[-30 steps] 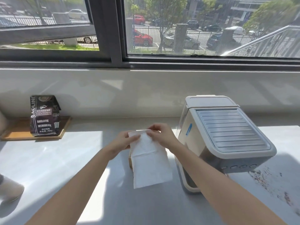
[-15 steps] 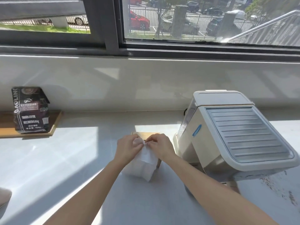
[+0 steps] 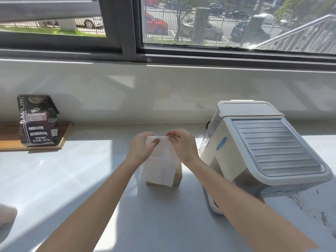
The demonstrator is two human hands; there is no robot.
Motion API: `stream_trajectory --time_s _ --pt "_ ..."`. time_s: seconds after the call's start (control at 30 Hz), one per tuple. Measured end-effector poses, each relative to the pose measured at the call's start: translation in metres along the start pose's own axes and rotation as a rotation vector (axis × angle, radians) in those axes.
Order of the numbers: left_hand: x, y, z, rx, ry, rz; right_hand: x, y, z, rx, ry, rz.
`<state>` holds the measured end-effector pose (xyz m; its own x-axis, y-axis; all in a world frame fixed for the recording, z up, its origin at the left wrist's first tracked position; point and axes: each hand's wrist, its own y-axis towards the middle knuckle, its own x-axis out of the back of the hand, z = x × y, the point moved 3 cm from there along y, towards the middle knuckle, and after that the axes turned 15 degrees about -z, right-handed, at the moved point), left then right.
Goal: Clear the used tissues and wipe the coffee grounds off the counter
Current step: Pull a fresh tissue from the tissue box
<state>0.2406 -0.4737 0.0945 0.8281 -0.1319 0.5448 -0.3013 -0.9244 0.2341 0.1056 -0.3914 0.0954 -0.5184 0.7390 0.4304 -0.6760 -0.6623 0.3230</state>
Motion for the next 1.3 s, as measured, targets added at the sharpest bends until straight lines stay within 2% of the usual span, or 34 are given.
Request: stream_trajectory --time_s 0.13,0.23,0.37,0.43,0.5,0.6,0.67,0.8,0.93,1.17,1.3 --pt "0.028 0.009 -0.041 0.03 -0.27 0.024 0.016 0.013 0.044 -0.05 0.282 -0.051" --pt "0.047 0.009 -0.066 0.042 -0.44 0.033 0.03 0.02 0.072 -0.021 0.372 -0.054" --pt "0.065 0.011 -0.086 0.072 -0.593 0.066 0.041 0.015 0.09 -0.201 0.462 0.237" --pt "0.072 0.009 -0.089 0.084 -0.613 0.071 0.044 0.008 0.09 -0.207 0.506 0.379" --pt "0.078 0.006 -0.091 0.098 -0.638 0.055 0.048 -0.002 0.09 -0.213 0.572 0.446" --pt "0.088 -0.002 -0.091 0.193 -0.624 0.082 0.059 -0.01 0.09 -0.241 0.67 0.413" --pt "0.09 -0.01 -0.09 0.245 -0.545 0.213 0.069 -0.013 0.096 -0.222 0.72 0.392" --pt "0.088 -0.039 -0.093 0.326 -0.571 0.502 0.094 -0.016 0.108 -0.258 0.793 0.34" --pt "0.08 -0.058 -0.105 0.236 -0.619 0.645 0.122 -0.023 0.108 -0.245 0.764 0.308" --pt "0.054 -0.084 -0.15 0.147 -0.636 0.555 0.182 -0.051 0.082 -0.276 0.671 0.347" --pt "0.027 -0.111 -0.18 0.135 -0.715 0.549 0.227 -0.064 0.059 -0.351 0.703 0.299"
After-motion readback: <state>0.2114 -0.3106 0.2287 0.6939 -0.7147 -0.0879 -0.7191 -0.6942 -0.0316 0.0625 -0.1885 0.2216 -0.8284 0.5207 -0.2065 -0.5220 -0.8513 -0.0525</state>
